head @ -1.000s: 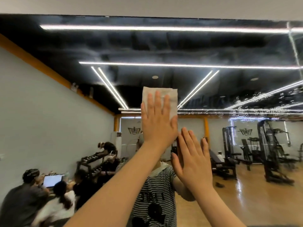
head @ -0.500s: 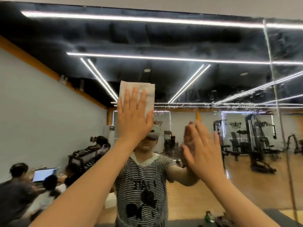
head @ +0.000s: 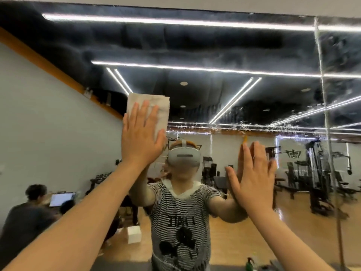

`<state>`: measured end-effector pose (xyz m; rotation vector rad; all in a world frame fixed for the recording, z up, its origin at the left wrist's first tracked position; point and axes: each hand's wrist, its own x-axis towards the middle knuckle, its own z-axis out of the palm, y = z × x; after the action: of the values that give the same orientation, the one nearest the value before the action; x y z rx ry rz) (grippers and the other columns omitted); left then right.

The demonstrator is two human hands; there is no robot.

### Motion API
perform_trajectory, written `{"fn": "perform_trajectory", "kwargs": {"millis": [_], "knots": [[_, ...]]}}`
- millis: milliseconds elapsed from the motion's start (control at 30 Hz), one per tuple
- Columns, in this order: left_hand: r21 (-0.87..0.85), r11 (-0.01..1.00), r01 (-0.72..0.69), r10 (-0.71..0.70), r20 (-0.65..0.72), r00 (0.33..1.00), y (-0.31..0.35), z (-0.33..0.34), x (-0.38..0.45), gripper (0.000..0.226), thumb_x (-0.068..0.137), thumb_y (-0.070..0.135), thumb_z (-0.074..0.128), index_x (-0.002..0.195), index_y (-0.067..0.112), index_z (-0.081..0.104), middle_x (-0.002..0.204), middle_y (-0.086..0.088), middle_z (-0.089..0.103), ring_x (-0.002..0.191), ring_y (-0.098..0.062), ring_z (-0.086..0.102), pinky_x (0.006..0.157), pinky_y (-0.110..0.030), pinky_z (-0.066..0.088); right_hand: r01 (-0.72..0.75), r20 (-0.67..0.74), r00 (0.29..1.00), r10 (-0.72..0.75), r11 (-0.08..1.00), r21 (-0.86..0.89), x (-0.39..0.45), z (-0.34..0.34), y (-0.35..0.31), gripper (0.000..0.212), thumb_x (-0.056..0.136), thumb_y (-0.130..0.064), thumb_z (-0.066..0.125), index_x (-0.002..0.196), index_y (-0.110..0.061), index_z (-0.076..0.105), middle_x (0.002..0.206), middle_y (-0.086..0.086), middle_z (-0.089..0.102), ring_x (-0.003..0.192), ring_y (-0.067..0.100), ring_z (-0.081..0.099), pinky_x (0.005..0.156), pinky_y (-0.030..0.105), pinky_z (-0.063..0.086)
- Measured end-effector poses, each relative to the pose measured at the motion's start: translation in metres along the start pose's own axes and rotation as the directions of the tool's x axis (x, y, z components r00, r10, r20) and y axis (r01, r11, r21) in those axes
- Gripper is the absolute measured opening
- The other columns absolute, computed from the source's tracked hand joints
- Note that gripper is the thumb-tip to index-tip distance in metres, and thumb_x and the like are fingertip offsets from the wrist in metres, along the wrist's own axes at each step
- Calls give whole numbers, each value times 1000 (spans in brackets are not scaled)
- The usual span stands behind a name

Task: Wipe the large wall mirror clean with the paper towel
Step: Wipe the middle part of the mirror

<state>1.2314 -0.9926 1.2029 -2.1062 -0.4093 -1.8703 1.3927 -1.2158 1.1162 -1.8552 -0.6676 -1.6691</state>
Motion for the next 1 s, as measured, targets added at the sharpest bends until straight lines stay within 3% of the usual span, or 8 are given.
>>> {"fn": "perform_trajectory", "kwargs": {"millis": [200,367,533,633,800,1000], "knots": [[33,999,27,-28,32,999,-1,2,1,74,88,51,18,155,21,15,162,-13,7,150,-28,2,118,-43,-1,-8,-10,1000,8,999,32,0,3,0,72,92,-56,32,150,-14,23,155,16,25,144,26,17,114,58,15],[61,998,-5,4,20,1000,-5,6,3,71,90,51,20,155,22,14,162,-12,9,149,-29,4,118,-44,0,-24,-24,999,25,999,26,-2,5,0,71,94,-59,27,151,-17,20,156,15,24,145,26,17,114,52,11],[62,998,9,-12,56,998,-6,3,3,74,90,53,16,156,21,8,162,-14,3,149,-30,0,117,-43,-4,-23,-36,999,25,999,48,0,3,-3,71,93,-54,33,150,-14,24,156,17,25,144,27,17,113,58,15],[89,994,63,-71,92,993,1,0,3,75,89,53,13,156,21,3,162,-14,-3,149,-30,-5,118,-42,-5,-18,-24,1000,19,999,34,-1,2,-3,70,93,-53,34,149,-12,28,156,16,22,144,28,16,114,54,8],[115,969,221,-230,73,970,49,5,8,73,90,48,18,156,23,0,163,-13,-5,149,-32,-6,118,-47,-2,-8,-30,1000,9,1000,17,-2,3,-1,70,94,-53,31,148,-9,30,155,17,23,143,30,18,112,53,6],[102,992,73,-86,122,989,124,23,11,76,85,52,6,156,23,-2,162,-13,-6,149,-32,-7,118,-49,-2,-9,-45,999,10,1000,12,-1,8,2,70,93,-52,35,147,-7,36,154,19,29,143,30,19,112,53,6]]}}
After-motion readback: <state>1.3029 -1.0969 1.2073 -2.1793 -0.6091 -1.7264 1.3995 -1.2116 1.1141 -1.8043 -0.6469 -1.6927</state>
